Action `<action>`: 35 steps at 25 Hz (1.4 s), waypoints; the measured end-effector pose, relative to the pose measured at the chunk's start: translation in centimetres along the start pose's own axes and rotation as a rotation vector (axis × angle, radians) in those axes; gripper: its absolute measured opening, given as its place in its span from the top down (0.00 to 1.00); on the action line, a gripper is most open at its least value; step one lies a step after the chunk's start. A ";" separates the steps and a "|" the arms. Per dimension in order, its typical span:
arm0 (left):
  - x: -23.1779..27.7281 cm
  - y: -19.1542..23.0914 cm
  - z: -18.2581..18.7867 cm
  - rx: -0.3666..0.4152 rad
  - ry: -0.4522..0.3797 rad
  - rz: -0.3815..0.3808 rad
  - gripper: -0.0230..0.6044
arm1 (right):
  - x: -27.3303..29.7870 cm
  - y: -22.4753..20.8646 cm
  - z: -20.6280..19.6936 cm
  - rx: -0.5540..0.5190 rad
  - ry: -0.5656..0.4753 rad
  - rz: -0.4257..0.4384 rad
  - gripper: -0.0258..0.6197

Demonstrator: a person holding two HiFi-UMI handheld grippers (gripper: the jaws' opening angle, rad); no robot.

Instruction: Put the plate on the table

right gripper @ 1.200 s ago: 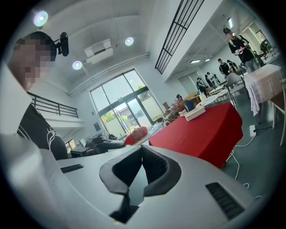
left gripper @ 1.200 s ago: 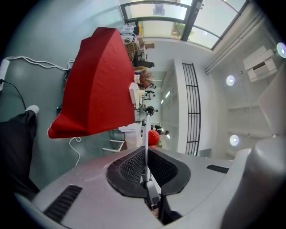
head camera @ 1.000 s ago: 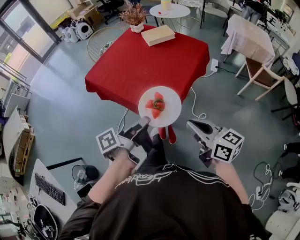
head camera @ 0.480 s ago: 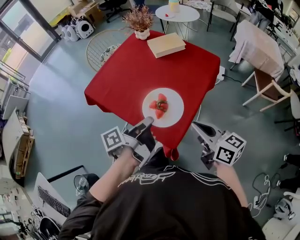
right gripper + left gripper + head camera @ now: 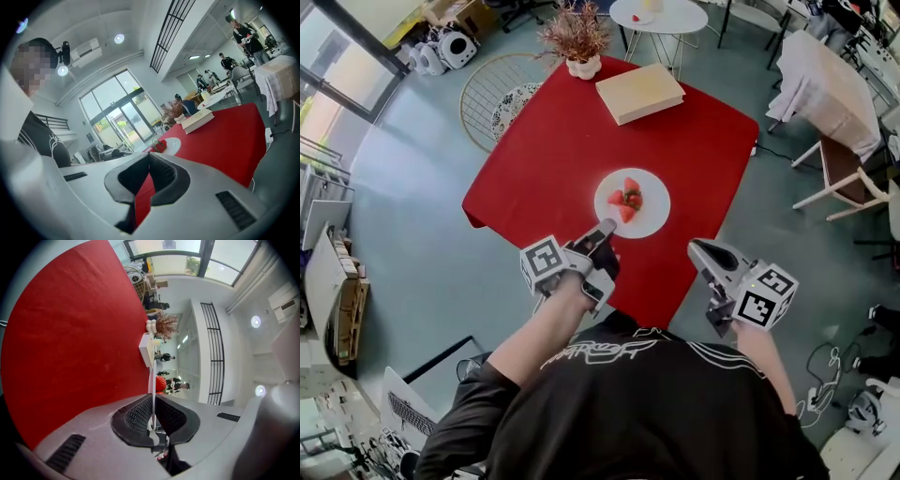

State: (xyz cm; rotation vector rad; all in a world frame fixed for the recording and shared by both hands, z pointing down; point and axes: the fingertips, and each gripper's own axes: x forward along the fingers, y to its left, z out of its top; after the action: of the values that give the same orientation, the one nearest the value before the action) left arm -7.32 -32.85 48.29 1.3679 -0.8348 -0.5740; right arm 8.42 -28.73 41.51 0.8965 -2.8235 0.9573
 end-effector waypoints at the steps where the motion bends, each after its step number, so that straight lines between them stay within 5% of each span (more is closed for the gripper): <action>1: 0.5 0.5 0.4 -0.003 0.001 0.012 0.93 | 0.4 -0.3 0.1 0.007 -0.001 -0.003 0.95; 18: 5.2 6.1 3.7 0.035 0.034 -0.019 0.93 | 2.7 -3.3 -1.3 0.091 0.033 -0.045 0.95; 26: 5.7 8.0 4.6 0.029 0.026 0.055 0.92 | 3.2 -3.8 -1.7 0.115 0.045 -0.060 0.95; 35: 5.6 8.8 5.4 0.011 0.008 0.048 0.92 | 2.8 -4.1 -1.6 0.130 0.034 -0.082 0.95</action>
State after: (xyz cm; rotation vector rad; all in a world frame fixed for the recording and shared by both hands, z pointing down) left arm -9.19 -39.29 57.96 1.3552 -0.8634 -0.5270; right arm 8.01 -31.97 45.61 0.9903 -2.6993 1.1450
